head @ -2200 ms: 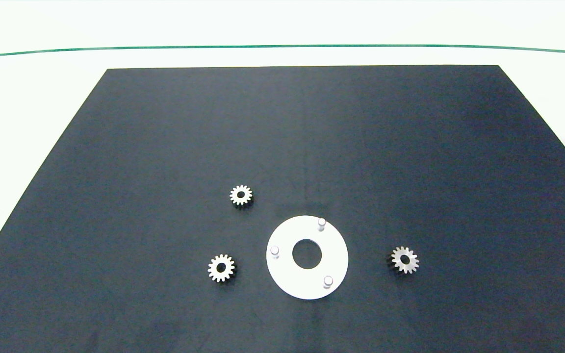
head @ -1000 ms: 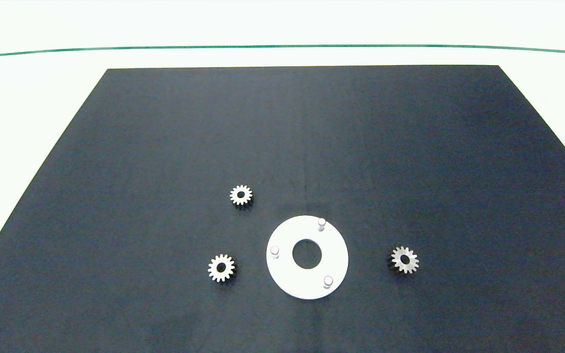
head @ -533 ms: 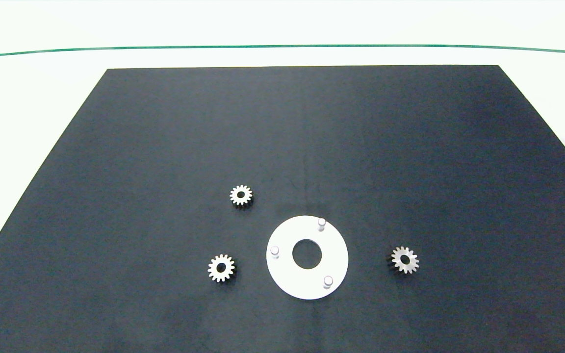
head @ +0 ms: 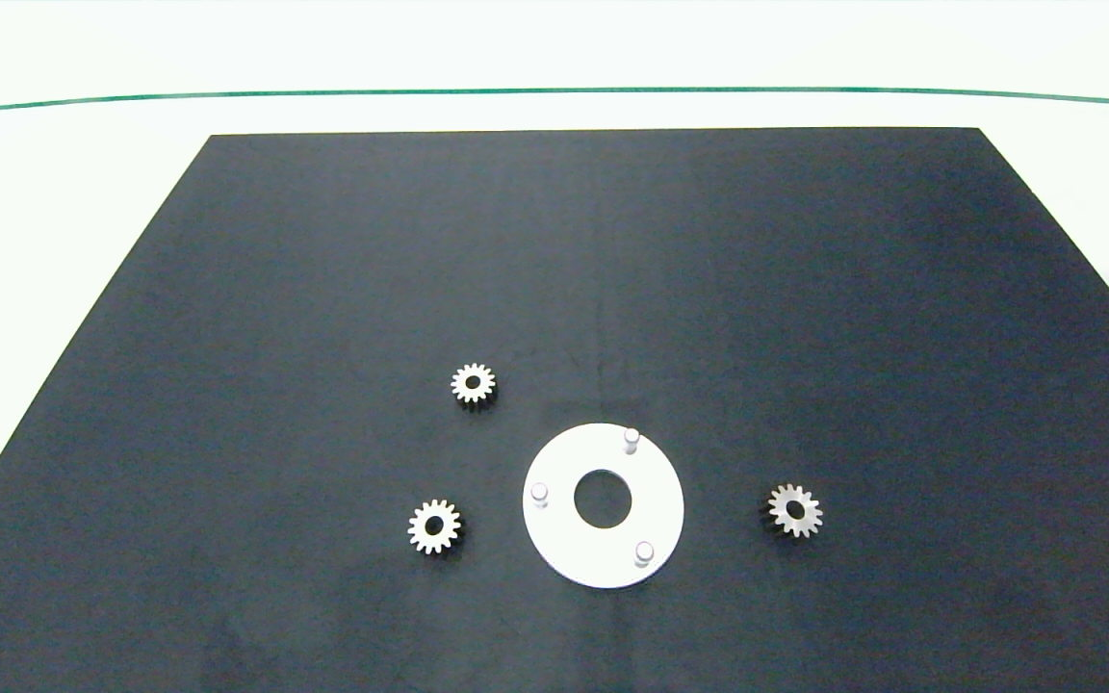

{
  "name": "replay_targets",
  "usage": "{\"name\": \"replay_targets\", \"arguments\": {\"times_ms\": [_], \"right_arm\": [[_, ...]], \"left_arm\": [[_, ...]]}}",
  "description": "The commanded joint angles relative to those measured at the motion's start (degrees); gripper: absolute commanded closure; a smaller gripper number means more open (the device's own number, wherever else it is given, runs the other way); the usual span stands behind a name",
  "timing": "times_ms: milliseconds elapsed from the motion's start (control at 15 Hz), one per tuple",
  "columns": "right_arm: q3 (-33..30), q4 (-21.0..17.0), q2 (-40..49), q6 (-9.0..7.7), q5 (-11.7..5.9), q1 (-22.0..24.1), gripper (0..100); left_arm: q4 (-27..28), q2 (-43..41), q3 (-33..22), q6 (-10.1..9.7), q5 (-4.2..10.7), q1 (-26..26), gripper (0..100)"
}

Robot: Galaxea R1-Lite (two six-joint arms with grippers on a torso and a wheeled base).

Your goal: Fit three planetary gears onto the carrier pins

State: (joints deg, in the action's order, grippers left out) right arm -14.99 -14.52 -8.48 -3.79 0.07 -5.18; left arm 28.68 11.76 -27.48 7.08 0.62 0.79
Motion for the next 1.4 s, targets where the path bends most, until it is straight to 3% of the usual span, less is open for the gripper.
{"name": "replay_targets", "arguments": {"times_ms": [67,267,400,533,733,933,1067,1200,1267,1400], "right_arm": [[-4.69,-1.39,-7.16,0.1,0.01,-1.85,0],[-10.05,-1.39,-15.69,0.01,0.1,-2.2,0],[-13.92,-1.39,-21.22,-0.43,0.98,-3.34,0],[-16.65,-2.09,-25.79,-2.45,1.07,-8.09,0],[-19.9,-3.23,-35.37,-2.54,1.07,-14.68,0],[-24.38,-2.88,-44.6,-4.65,1.68,-17.32,0],[-27.37,-2.88,-48.64,-5.17,3.27,-18.02,0],[-29.13,-2.97,-52.16,-7.81,3.35,-18.55,0],[-31.06,-3.06,-55.5,-10.89,3.35,-18.46,0],[-34.58,-3.32,-60.07,-13.0,3.35,-18.37,0]], "left_arm": [[2.43,7.84,-5.75,2.06,1.05,0.61,0],[3.57,23.83,-18.05,6.36,0.96,0.61,0],[3.92,33.32,-23.15,10.85,1.05,0.61,0],[2.52,40.53,-24.55,10.76,0.87,0.61,0],[1.46,46.42,-28.86,10.85,1.22,1.14,0],[1.55,47.91,-29.3,10.76,2.1,1.32,0],[1.64,47.83,-29.3,10.76,3.07,1.32,0],[1.9,47.56,-29.3,10.76,3.42,1.23,0],[2.87,47.39,-29.56,10.76,3.42,1.23,0],[3.66,47.39,-30.18,10.76,3.42,1.23,0]]}}
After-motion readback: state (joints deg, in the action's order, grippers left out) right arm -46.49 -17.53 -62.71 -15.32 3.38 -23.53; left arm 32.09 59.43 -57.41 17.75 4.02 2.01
